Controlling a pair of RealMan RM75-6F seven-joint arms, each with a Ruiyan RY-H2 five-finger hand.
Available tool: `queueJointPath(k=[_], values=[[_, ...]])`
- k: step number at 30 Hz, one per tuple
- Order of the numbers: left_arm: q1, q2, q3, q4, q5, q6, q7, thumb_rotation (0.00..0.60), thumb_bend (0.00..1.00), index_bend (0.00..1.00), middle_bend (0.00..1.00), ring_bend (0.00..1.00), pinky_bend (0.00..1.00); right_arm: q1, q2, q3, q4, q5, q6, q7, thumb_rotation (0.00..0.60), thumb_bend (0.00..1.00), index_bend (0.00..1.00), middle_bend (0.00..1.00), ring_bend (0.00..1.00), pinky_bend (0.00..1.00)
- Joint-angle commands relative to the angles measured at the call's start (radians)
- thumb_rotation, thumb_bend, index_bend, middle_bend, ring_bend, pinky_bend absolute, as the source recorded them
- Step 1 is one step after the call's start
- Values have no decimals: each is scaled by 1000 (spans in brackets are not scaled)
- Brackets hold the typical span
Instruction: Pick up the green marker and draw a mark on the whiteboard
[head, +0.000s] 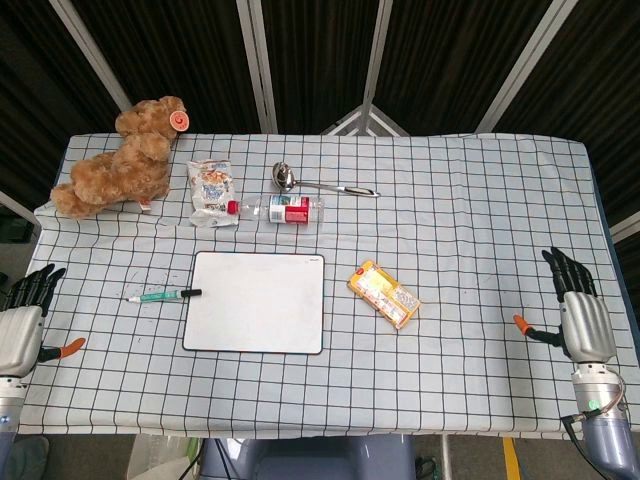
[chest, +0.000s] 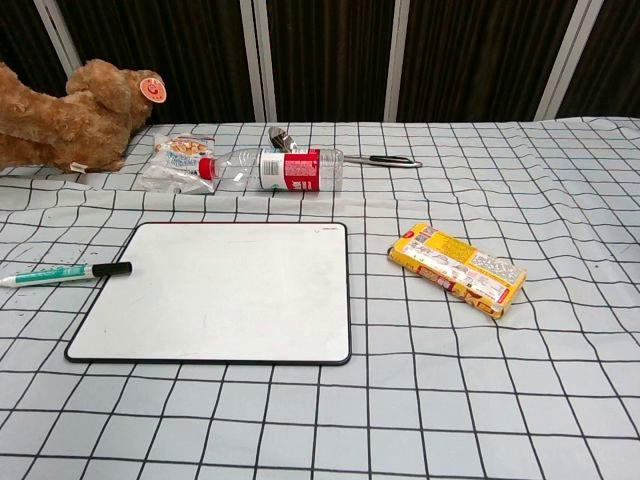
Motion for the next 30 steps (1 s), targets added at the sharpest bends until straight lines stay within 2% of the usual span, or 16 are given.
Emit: queueJointPath(k=[1, 11, 16, 18, 22, 24, 30], values=[[0, 0, 1, 0, -1, -2, 1, 600, 45, 0, 0, 0, 0, -1, 1, 0, -1, -3, 2, -1, 600, 209, 0, 0, 0, 0], [-5, -3, 3, -6, -18, -21, 17, 600, 45, 0, 0, 0, 0, -4, 2, 1, 0, 1, 5, 4, 600, 209, 0, 0, 0, 0], [-24, 5, -9, -22, -76, -76, 23, 600, 45, 6, 0, 0, 0, -2, 1, 1, -1, 6, -2, 4, 600, 209, 0, 0, 0, 0], [-41, 7, -23, -27, -107, -102, 37, 600, 55, 49, 0, 0, 0, -2, 1, 2, -3, 7, -2, 4, 600, 209, 0, 0, 0, 0], [-91, -5, -58, -22, -161, -152, 91, 600, 129, 278, 0, 0, 0, -2, 1, 2, -4, 7, -2, 5, 600, 210, 0, 0, 0, 0], [-120, -21, -76, -12, -192, -179, 119, 600, 161, 339, 0, 0, 0, -1, 0, 3, -4, 8, -4, 6, 600, 209, 0, 0, 0, 0], [-225, -110, -124, 60, -327, -271, 241, 600, 239, 412, 0, 0, 0, 0, 0, 5, -4, 12, -6, 9, 600, 209, 0, 0, 0, 0]])
